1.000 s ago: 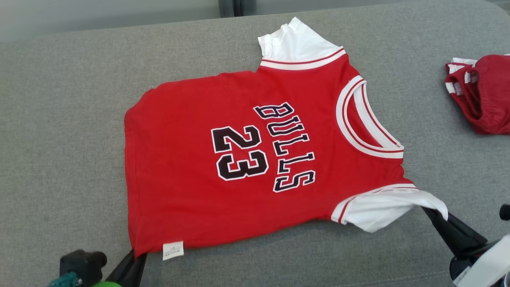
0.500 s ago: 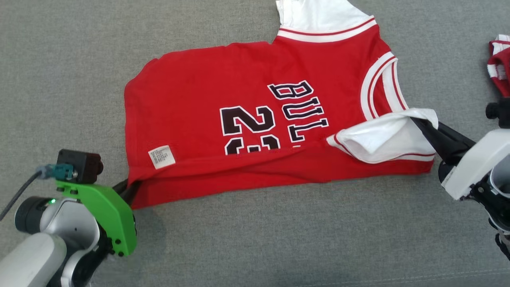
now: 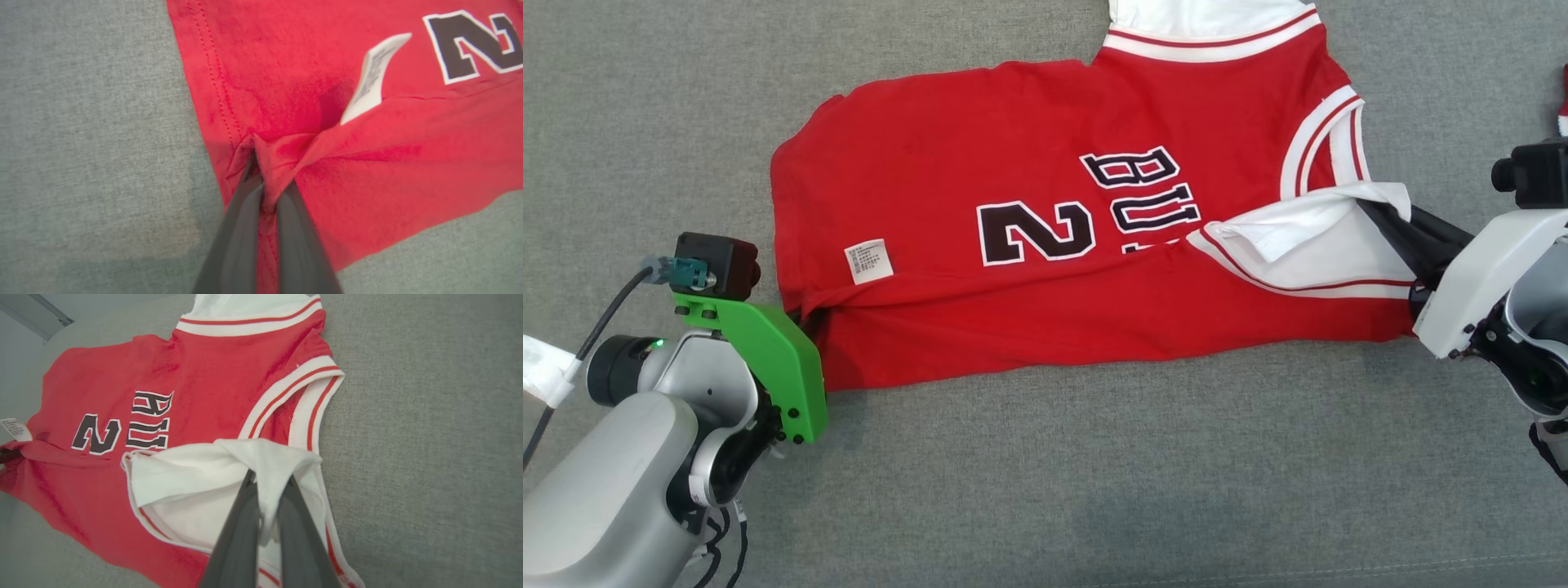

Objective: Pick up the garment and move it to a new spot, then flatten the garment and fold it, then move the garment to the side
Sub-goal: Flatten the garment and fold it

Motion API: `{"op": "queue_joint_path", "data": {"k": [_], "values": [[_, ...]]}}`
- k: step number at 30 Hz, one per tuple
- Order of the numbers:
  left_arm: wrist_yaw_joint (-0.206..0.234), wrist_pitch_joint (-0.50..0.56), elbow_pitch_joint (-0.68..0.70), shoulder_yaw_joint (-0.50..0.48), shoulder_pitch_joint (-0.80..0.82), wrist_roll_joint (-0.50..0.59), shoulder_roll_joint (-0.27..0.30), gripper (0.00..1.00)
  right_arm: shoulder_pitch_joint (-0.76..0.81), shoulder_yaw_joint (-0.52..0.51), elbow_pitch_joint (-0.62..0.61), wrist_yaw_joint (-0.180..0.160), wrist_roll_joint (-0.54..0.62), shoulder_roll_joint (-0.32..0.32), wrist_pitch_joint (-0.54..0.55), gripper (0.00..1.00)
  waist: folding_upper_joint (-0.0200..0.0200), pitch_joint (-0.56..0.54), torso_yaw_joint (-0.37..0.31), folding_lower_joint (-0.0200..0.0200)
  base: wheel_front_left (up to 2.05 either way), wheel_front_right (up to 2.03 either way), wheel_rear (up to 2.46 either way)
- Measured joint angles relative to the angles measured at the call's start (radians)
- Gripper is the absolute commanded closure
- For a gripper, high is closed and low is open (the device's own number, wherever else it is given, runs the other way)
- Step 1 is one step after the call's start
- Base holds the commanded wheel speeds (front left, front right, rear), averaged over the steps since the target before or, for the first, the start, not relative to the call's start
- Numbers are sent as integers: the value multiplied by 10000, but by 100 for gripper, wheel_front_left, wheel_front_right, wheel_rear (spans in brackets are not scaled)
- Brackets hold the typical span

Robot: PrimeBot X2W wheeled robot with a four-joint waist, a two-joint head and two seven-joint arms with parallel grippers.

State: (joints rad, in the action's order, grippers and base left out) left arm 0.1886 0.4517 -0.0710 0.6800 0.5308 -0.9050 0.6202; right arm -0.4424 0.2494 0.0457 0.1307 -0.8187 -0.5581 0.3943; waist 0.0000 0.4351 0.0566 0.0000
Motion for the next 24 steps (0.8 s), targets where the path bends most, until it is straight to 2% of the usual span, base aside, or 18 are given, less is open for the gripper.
{"op": "queue_joint_path", "data": {"k": [1, 2, 3, 9, 14, 19, 24], "values": [[-2, -52, -111, 8, 61, 15, -79, 71, -117, 86, 107, 0, 161, -10, -44, 75, 0, 17, -11, 0, 0, 0, 0], [-2, -84, -242, 2, 117, 17, -144, 46, -219, 167, 196, 0, 278, -8, -138, 12, 0, 23, -15, 0, 0, 0, 0], [-2, -134, -320, -10, 137, 15, -215, 0, -305, 288, 245, 0, 345, -8, -199, 0, 0, 14, -14, 0, 0, 0, 0], [-35, -431, -222, -291, -418, -548, -378, 0, -565, 458, 435, 0, 535, 63, -759, 0, 0, -190, -16, 0, 0, 0, 0], [159, -571, 940, -418, -1724, -899, 232, 0, -267, -31, -63, 0, 537, -192, -926, 0, 0, -472, -69, 0, 0, 0, 0], [765, -711, 1791, -771, -2656, -1185, 598, 0, 1095, -364, -784, 0, 688, -721, -40, 0, 0, -490, -129, 0, 0, 0, 0], [1035, -844, 2311, -1126, -2764, -1195, 895, 0, 1876, -635, -1181, 0, 961, -771, 690, 0, 0, -291, -216, 0, 0, 0, 0]]}}
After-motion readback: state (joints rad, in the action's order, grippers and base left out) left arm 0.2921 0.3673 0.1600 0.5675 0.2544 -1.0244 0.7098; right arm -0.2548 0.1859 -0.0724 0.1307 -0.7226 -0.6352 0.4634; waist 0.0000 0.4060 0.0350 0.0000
